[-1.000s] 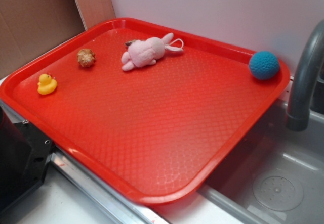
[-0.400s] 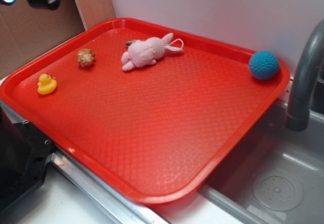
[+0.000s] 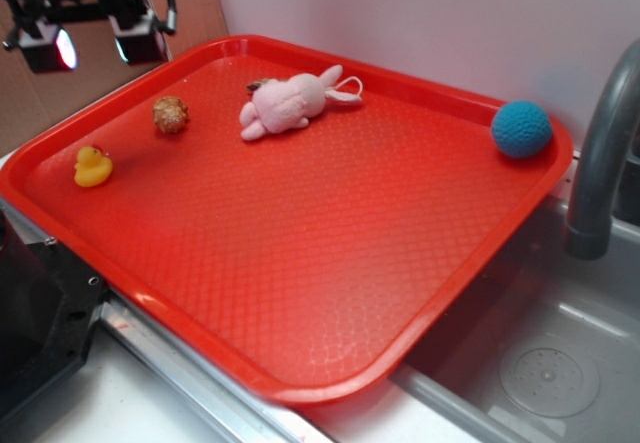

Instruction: Grab the shell.

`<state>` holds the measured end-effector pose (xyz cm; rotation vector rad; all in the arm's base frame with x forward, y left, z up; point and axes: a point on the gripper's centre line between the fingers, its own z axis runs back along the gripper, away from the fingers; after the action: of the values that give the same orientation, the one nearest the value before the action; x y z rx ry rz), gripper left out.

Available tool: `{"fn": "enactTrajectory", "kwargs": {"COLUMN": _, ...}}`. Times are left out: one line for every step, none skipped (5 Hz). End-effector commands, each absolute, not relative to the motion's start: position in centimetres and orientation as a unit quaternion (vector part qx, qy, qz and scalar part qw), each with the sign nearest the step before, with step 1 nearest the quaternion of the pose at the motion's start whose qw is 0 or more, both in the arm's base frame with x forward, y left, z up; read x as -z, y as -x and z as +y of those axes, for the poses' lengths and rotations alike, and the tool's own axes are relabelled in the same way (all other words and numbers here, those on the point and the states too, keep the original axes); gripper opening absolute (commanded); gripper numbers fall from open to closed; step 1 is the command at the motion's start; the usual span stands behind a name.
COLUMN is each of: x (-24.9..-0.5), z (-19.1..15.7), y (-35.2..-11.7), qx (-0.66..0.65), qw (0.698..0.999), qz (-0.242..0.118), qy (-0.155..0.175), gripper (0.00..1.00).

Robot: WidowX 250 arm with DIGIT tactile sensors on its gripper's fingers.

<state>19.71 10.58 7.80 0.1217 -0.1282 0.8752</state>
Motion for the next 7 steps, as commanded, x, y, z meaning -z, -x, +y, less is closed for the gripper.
{"fn": "enactTrajectory", "kwargs": {"x": -4.2, "z": 10.7, "y": -20.6, "qx": -0.421, "qw": 0.9, "qz": -0.089, "qy": -0.071, "gripper": 1.0}}
{"fn": "enactTrajectory", "kwargs": {"x": -3.5, "z": 11.4, "y": -21.0, "qx": -0.406, "qw": 0.905, "qz": -0.098, "qy": -0.079, "gripper": 1.0}}
{"fn": "enactTrajectory", "kwargs": {"x": -2.4, "z": 12.9, "y": -20.7, "qx": -0.416, "qw": 0.902, "qz": -0.084, "qy": -0.078, "gripper": 1.0}}
{"fn": "enactTrajectory", "kwargs": {"x": -2.0, "z": 13.2, "y": -20.9, "qx": -0.418, "qw": 0.902, "qz": -0.07, "qy": -0.081, "gripper": 1.0}}
{"fn": "enactTrajectory", "kwargs": {"x": -1.6, "z": 13.4, "y": -20.6, "qx": -0.43, "qw": 0.898, "qz": -0.062, "qy": -0.073, "gripper": 0.0}}
{"fn": "enactTrajectory", "kwargs": {"x": -1.7, "z": 13.3, "y": -20.5, "qx": -0.416, "qw": 0.905, "qz": -0.066, "qy": -0.061, "gripper": 0.0}}
{"fn": "enactTrajectory", "kwargs": {"x": -4.6, "z": 11.9, "y": -20.4, "qx": -0.366, "qw": 0.925, "qz": -0.086, "qy": -0.049, "gripper": 0.0}}
